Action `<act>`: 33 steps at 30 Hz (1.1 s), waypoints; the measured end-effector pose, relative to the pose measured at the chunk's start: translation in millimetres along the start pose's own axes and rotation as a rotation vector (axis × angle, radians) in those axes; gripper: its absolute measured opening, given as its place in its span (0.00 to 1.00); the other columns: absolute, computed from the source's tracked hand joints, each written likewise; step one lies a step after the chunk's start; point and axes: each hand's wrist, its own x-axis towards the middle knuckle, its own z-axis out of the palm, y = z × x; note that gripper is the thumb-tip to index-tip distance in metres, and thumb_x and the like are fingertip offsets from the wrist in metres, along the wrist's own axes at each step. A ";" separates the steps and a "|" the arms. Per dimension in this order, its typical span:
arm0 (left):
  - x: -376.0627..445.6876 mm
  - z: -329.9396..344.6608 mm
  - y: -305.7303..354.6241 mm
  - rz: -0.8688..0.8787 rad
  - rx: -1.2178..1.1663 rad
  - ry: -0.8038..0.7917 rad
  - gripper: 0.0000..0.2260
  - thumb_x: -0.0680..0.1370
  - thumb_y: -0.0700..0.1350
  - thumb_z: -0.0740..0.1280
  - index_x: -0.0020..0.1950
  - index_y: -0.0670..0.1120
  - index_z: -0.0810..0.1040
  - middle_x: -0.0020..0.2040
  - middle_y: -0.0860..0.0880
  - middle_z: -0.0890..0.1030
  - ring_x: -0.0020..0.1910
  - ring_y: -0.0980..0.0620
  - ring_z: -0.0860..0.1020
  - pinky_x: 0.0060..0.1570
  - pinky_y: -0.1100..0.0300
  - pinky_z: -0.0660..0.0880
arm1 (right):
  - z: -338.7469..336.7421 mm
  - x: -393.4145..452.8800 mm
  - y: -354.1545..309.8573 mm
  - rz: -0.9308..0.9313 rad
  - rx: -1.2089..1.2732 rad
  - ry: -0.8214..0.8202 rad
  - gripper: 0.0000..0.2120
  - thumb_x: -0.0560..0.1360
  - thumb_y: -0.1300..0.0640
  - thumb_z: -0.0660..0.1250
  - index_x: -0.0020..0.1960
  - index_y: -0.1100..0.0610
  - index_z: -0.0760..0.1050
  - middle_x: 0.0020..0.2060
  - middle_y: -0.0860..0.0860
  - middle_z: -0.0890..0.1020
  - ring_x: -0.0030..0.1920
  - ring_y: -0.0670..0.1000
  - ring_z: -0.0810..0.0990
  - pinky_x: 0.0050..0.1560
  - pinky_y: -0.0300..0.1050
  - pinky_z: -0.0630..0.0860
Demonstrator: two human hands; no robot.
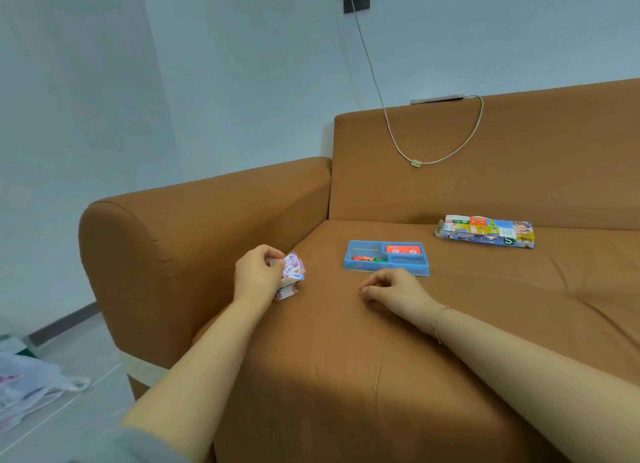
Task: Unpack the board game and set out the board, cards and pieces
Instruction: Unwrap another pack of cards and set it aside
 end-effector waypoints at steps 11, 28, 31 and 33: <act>-2.7 9.6 -36.1 -0.126 0.198 -0.052 0.07 0.71 0.43 0.65 0.38 0.54 0.79 0.45 0.51 0.81 0.47 0.48 0.78 0.47 0.53 0.76 | -0.2 -2.5 3.4 -0.045 0.005 0.041 0.08 0.74 0.61 0.66 0.39 0.54 0.81 0.32 0.47 0.81 0.37 0.43 0.77 0.40 0.35 0.70; -32.2 16.4 -26.1 0.553 0.229 0.150 0.08 0.72 0.46 0.60 0.45 0.50 0.79 0.45 0.53 0.77 0.46 0.49 0.75 0.45 0.54 0.70 | -3.4 -49.7 -11.3 0.137 -0.005 0.238 0.08 0.74 0.61 0.67 0.47 0.49 0.81 0.48 0.48 0.83 0.49 0.46 0.79 0.52 0.37 0.73; -33.7 17.6 -20.8 0.581 0.197 0.106 0.06 0.71 0.42 0.67 0.46 0.50 0.79 0.45 0.54 0.77 0.48 0.49 0.76 0.46 0.54 0.70 | -8.1 -57.0 -26.2 0.212 -0.059 0.154 0.08 0.75 0.62 0.65 0.50 0.53 0.81 0.41 0.48 0.81 0.36 0.43 0.74 0.38 0.30 0.71; -37.6 22.0 -10.1 0.589 0.168 0.075 0.07 0.71 0.41 0.69 0.46 0.50 0.80 0.45 0.53 0.77 0.48 0.49 0.76 0.46 0.54 0.71 | -15.7 -54.9 -35.2 0.243 -0.110 0.109 0.09 0.76 0.63 0.64 0.51 0.54 0.80 0.40 0.50 0.80 0.37 0.45 0.75 0.43 0.34 0.74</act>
